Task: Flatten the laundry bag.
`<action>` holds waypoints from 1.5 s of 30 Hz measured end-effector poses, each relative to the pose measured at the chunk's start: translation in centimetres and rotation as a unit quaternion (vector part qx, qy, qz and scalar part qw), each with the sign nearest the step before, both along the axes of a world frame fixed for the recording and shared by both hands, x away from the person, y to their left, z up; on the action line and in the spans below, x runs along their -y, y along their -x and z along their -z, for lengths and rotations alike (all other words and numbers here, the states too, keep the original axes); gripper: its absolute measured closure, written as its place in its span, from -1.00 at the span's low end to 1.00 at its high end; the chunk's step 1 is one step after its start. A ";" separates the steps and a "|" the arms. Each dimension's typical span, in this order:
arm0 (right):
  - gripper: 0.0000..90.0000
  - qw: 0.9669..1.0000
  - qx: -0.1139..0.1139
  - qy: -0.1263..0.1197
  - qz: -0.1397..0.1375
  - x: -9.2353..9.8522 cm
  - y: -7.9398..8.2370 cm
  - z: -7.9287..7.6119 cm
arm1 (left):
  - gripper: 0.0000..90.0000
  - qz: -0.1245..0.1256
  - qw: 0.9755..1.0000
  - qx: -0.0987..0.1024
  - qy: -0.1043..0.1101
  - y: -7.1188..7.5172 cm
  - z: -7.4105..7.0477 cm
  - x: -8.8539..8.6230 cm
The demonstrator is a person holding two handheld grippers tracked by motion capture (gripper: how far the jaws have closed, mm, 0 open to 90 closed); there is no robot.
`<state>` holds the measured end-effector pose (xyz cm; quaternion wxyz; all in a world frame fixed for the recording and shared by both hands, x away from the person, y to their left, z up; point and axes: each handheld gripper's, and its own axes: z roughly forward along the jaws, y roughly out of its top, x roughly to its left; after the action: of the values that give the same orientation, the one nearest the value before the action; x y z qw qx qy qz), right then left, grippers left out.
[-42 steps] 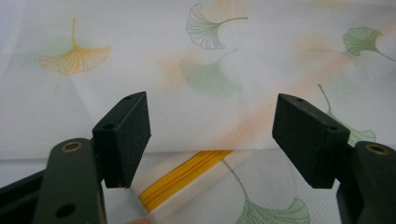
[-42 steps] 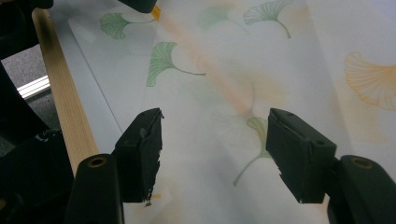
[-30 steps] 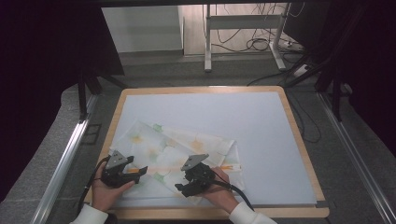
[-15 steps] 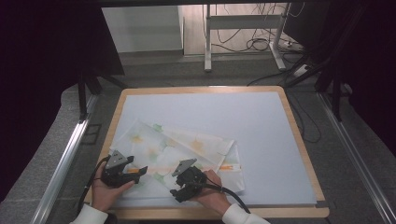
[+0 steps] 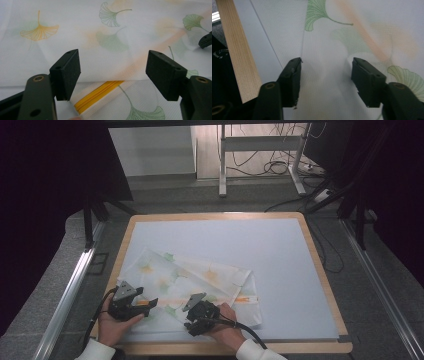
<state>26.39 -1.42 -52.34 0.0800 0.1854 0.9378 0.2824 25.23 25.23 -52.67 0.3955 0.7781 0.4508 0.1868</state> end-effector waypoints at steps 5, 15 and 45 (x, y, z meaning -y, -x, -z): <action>0.25 1.000 0.003 -0.001 0.002 0.2 -0.2 -0.1 | -0.38 0.002 1.000 -0.003 -0.001 -0.1 0.1 0.1; 0.81 1.000 0.002 -0.005 0.013 0.7 -0.7 -0.2 | -0.38 0.001 1.000 -0.002 0.000 0.0 0.0 0.0; 0.95 0.995 -0.012 -0.090 0.041 3.2 -3.2 -3.6 | -0.38 0.001 1.000 0.002 0.003 0.0 0.0 0.0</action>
<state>29.56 -4.58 -48.69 0.0629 0.2331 0.9014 0.3595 25.21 25.26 -52.64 0.3986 0.7772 0.4496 0.1868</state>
